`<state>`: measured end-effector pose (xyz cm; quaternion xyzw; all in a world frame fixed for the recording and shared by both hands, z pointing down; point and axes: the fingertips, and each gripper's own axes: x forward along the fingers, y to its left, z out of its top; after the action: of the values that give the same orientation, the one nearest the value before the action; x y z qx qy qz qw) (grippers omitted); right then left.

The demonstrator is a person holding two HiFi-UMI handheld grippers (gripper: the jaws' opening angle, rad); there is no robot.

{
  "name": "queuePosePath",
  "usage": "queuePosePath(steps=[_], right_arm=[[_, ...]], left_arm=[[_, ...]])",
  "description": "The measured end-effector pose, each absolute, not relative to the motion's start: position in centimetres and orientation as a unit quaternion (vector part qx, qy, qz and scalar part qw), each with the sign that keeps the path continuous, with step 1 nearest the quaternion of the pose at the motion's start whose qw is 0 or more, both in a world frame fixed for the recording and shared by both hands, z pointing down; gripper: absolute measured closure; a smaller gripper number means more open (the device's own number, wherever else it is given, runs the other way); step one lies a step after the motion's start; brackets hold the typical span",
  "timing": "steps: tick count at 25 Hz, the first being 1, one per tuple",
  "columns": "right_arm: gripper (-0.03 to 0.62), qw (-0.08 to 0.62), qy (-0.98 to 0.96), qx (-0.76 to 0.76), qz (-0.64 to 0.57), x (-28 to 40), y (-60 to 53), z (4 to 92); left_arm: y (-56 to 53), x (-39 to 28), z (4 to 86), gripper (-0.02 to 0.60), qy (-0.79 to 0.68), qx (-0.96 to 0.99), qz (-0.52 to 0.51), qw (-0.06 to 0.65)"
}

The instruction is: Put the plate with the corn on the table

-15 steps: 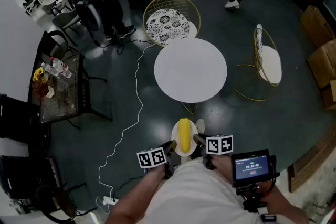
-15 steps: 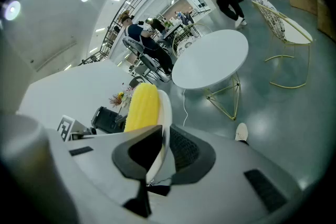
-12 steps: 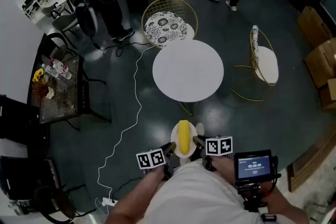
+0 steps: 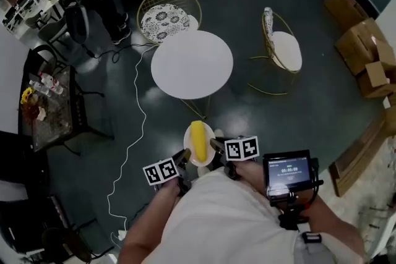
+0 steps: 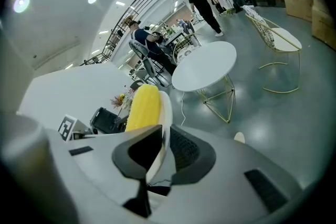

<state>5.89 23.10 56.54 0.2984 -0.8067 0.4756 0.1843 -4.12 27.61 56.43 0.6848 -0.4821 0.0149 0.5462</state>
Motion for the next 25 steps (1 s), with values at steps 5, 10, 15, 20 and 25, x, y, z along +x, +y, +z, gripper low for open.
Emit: queuePosePath(steps=[5,10,15,20,25], right_arm=[[0.540,0.182,-0.803,0.308,0.477,7.3,24.3,55.0],[0.540,0.176,-0.800,0.314,0.480,8.2,25.0,54.9],[0.540,0.179,-0.800,0.309,0.482,8.1,25.2,55.4],[0.541,0.183,-0.802,0.300,0.483,8.3,25.5,55.2],[0.541,0.184,-0.803,0.298,0.482,7.5,25.4,55.3]], left_arm=[[28.5,-2.7,55.2,0.540,-0.473,0.692,0.016,0.545],[29.0,-1.8,54.9,0.540,-0.471,0.697,0.022,0.540],[29.3,-1.9,55.5,0.540,-0.475,0.694,0.021,0.541],[29.7,-1.6,55.6,0.540,-0.481,0.688,0.017,0.542],[29.7,-2.3,55.7,0.540,-0.485,0.686,0.014,0.543]])
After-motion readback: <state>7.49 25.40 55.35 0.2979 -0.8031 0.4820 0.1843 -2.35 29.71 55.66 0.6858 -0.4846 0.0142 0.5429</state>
